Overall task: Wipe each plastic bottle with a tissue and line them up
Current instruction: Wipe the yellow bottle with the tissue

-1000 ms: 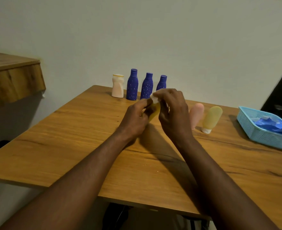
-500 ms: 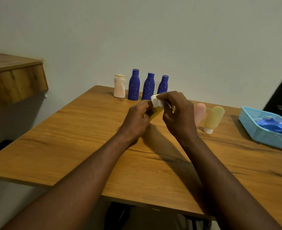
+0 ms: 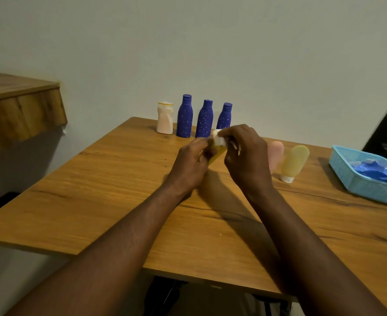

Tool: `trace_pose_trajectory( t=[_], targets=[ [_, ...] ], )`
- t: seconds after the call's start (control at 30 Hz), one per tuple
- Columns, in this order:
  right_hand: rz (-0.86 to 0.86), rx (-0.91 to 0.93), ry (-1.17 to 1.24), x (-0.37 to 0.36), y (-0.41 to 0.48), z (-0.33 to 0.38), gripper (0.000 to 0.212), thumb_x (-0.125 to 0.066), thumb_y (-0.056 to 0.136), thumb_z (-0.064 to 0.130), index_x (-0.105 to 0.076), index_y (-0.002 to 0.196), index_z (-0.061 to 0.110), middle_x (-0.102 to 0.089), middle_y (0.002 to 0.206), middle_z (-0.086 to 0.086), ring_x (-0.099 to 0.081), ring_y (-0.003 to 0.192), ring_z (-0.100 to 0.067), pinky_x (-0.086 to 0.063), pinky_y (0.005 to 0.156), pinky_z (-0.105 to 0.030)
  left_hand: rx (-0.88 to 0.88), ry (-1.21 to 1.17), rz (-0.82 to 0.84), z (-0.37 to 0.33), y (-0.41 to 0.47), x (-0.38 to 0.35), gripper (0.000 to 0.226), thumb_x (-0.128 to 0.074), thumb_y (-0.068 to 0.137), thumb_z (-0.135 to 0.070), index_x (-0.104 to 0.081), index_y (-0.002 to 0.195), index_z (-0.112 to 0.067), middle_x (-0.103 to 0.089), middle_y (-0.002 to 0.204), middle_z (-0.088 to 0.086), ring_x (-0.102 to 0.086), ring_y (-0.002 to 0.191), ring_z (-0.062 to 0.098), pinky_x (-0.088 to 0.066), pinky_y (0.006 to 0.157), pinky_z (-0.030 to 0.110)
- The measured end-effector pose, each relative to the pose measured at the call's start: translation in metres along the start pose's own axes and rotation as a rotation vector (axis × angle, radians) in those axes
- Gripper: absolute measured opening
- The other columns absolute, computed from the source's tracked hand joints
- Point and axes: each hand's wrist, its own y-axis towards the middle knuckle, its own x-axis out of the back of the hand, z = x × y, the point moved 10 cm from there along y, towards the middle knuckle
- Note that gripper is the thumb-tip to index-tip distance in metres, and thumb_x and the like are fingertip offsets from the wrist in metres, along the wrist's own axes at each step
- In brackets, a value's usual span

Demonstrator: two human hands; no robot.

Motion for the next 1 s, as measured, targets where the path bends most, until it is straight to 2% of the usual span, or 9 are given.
trace_pose_trajectory(
  t=[0.13, 0.23, 0.37, 0.43, 0.57, 0.67, 0.83, 0.93, 1.0],
  targets=[
    [0.004, 0.058, 0.013, -0.004, -0.001, 0.013, 0.031, -0.074, 0.081, -0.006, -0.067, 0.11, 0.003, -0.07, 0.109, -0.014, -0.065, 0.1, -0.027, -0.056, 0.083, -0.033, 0.039, 0.037, -0.006, 0.007, 0.001, -0.001, 0.044, -0.057, 0.1, -0.001, -0.055, 0.141, -0.017, -0.061, 0.14, 0.001, -0.049, 0.128, 0.004, -0.044, 0.105, 0.025],
    [-0.068, -0.006, 0.06, 0.007, 0.0, -0.002, 0.03, -0.072, 0.084, -0.003, -0.065, 0.112, 0.004, -0.069, 0.11, -0.012, -0.065, 0.102, -0.024, -0.056, 0.087, -0.03, -0.007, 0.032, 0.012, 0.004, 0.002, -0.005, 0.033, -0.056, 0.102, -0.004, -0.062, 0.131, -0.017, -0.06, 0.137, 0.002, -0.05, 0.128, 0.006, -0.051, 0.102, 0.027],
    [-0.117, -0.186, 0.071, 0.014, -0.001, -0.034, 0.02, -0.065, 0.093, 0.003, -0.068, 0.111, 0.008, -0.069, 0.106, -0.006, -0.061, 0.096, -0.013, -0.053, 0.082, -0.023, -0.007, 0.003, -0.015, 0.001, 0.002, -0.004, 0.04, -0.055, 0.105, -0.014, -0.054, 0.145, -0.016, -0.058, 0.138, -0.001, -0.049, 0.107, -0.018, -0.043, 0.089, 0.01],
    [-0.106, -0.231, 0.071, 0.013, -0.001, -0.041, 0.019, -0.062, 0.095, 0.005, -0.069, 0.111, 0.008, -0.069, 0.106, -0.005, -0.059, 0.095, -0.01, -0.051, 0.081, -0.021, -0.012, -0.003, -0.019, 0.0, 0.002, -0.004, 0.041, -0.056, 0.105, -0.015, -0.053, 0.146, -0.014, -0.058, 0.136, -0.002, -0.044, 0.102, -0.029, -0.041, 0.088, 0.007],
    [-0.032, -0.329, 0.2, 0.0, -0.002, -0.055, 0.024, -0.058, 0.099, 0.01, -0.07, 0.12, 0.01, -0.07, 0.119, -0.004, -0.062, 0.108, -0.013, -0.055, 0.091, -0.027, 0.008, -0.044, -0.018, 0.002, 0.002, -0.003, 0.042, -0.056, 0.105, -0.017, -0.052, 0.147, -0.015, -0.058, 0.135, -0.003, -0.048, 0.103, -0.018, -0.043, 0.089, 0.012],
    [-0.002, -0.426, 0.381, -0.01, -0.005, -0.066, 0.028, -0.053, 0.104, 0.017, -0.068, 0.127, 0.013, -0.071, 0.12, -0.001, -0.063, 0.113, -0.014, -0.057, 0.095, -0.038, 0.035, -0.076, -0.021, 0.005, 0.003, -0.003, 0.043, -0.056, 0.105, -0.018, -0.051, 0.148, -0.017, -0.053, 0.128, -0.014, -0.048, 0.102, -0.025, -0.043, 0.082, 0.002],
    [-0.033, -0.574, 0.561, -0.019, -0.016, -0.077, 0.033, -0.052, 0.105, 0.025, -0.065, 0.133, 0.014, -0.07, 0.123, 0.001, -0.065, 0.114, -0.015, -0.058, 0.095, -0.041, 0.075, -0.113, -0.045, 0.012, 0.005, 0.0, 0.047, -0.057, 0.104, -0.023, -0.049, 0.15, -0.019, -0.056, 0.144, -0.004, -0.049, 0.122, -0.001, -0.043, 0.084, 0.007],
    [0.018, -0.621, 0.709, -0.032, -0.023, -0.075, 0.029, -0.05, 0.106, 0.02, -0.068, 0.127, 0.012, -0.074, 0.114, -0.001, -0.068, 0.109, -0.017, -0.059, 0.092, -0.038, 0.079, -0.134, -0.056, 0.015, 0.005, 0.003, 0.046, -0.057, 0.104, -0.024, -0.05, 0.149, -0.018, -0.058, 0.144, -0.002, -0.052, 0.128, 0.006, -0.049, 0.1, 0.022],
    [0.076, -0.641, 0.692, -0.04, -0.028, -0.075, 0.025, -0.049, 0.106, 0.019, -0.071, 0.117, 0.016, -0.075, 0.106, -0.003, -0.069, 0.106, -0.021, -0.059, 0.092, -0.042, 0.075, -0.151, -0.052, 0.016, 0.006, 0.003, 0.044, -0.057, 0.104, -0.025, -0.052, 0.148, -0.019, -0.059, 0.142, -0.002, -0.053, 0.129, 0.007, -0.048, 0.105, 0.029]
  ],
)
